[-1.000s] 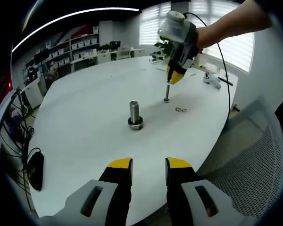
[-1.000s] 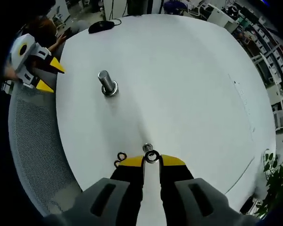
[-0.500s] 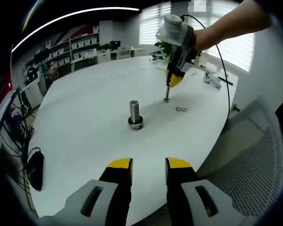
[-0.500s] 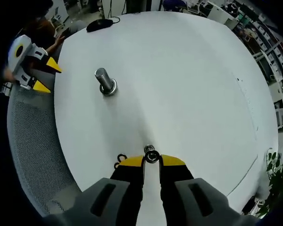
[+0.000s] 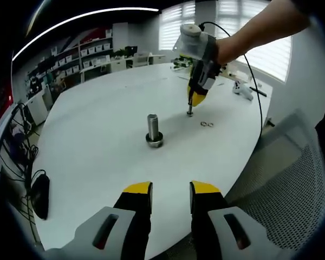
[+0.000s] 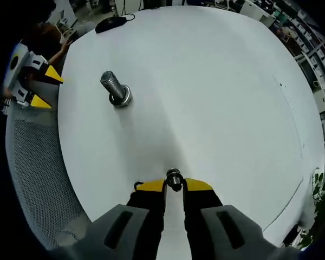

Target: Place the washer onto the threaded stud by aligning its center hole with the stud, sliding it down to the base, and recovering from edge contact or off-axis alignment until the washer reaches the visible bottom stop.

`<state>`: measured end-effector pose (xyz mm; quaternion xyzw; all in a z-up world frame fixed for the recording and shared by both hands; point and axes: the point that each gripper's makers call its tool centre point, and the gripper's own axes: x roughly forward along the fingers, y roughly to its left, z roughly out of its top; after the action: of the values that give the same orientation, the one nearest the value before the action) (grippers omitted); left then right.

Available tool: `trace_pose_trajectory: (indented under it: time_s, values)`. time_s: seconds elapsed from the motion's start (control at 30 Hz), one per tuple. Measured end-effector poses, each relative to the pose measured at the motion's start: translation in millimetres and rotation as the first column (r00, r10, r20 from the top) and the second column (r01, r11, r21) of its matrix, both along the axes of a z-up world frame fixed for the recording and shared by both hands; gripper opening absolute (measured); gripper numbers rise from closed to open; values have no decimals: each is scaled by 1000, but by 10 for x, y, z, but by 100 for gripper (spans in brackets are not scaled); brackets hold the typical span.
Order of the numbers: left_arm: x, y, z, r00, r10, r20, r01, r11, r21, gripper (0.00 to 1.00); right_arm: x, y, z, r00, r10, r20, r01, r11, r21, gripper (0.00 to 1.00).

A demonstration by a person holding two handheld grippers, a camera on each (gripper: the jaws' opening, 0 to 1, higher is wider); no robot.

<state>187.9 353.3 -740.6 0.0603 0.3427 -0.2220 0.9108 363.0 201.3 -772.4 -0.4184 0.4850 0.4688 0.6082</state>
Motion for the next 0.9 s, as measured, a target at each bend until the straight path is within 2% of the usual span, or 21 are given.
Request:
trace_pose_trajectory:
  time_s: [0.4,0.57,0.77,0.9]
  values:
    - [-3,-2,-6,1000,-1,-5,1,1000,2,26,-14,6,-169,999,-35,-35,35,999,-11,15]
    - [-1,-5,-2,1000,1,-4,-1,1000,-2,25,9,0,-195,999,-20,-25,20,1000,-20,15]
    - [-3,-6,-4,1000,2,-7,-2,1000,-3,25,17,21,-215,998,-51,-28,51,999,-6,16]
    - [-4,-13,-7,1000,-1,-6,1,1000,-5,25,-3,15,-199,999,-39,-23,38,999,-16,20]
